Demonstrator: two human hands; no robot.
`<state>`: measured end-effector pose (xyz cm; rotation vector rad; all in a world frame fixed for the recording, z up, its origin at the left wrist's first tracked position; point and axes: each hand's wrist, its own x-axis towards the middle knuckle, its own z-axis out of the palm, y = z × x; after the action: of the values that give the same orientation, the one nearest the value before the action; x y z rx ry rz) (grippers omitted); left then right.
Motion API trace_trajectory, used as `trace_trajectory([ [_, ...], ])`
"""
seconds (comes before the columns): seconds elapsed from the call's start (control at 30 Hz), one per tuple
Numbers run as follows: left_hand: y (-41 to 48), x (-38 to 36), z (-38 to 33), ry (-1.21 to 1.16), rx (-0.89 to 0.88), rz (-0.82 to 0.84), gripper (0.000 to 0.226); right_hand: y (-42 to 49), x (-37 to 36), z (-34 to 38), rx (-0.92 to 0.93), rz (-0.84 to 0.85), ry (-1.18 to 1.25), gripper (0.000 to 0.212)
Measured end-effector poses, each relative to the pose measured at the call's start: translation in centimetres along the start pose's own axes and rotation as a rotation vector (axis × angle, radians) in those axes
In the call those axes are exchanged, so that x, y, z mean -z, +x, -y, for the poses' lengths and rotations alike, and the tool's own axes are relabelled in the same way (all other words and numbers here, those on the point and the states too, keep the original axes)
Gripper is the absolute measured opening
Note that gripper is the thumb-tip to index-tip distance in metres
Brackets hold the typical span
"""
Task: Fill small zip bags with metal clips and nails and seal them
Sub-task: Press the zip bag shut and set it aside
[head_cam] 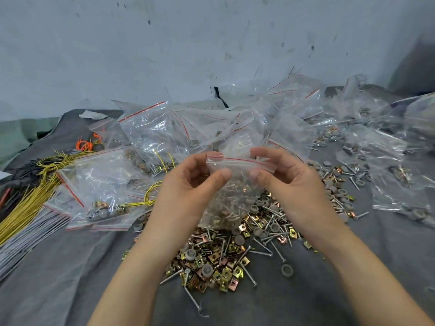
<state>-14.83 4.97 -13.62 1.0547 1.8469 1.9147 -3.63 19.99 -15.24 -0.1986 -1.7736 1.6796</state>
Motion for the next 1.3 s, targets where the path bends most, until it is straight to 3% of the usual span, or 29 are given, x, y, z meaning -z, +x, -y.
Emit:
trace_trajectory([
  [0.27,-0.4,0.7,0.5,-0.042,0.071,-0.031,0.023,0.3,0.7,0.1,0.068,-0.123,0.108,0.036],
  [0.67,-0.4,-0.8,1.2,0.122,0.050,-0.077,0.017,0.4,1.2,-0.4,0.075,-0.124,0.025,0.035],
  [1.3,-0.4,-1.4,0.7,0.121,0.000,-0.099,0.013,-0.1,1.3,-0.3,0.050,-0.086,-0.048,0.037],
])
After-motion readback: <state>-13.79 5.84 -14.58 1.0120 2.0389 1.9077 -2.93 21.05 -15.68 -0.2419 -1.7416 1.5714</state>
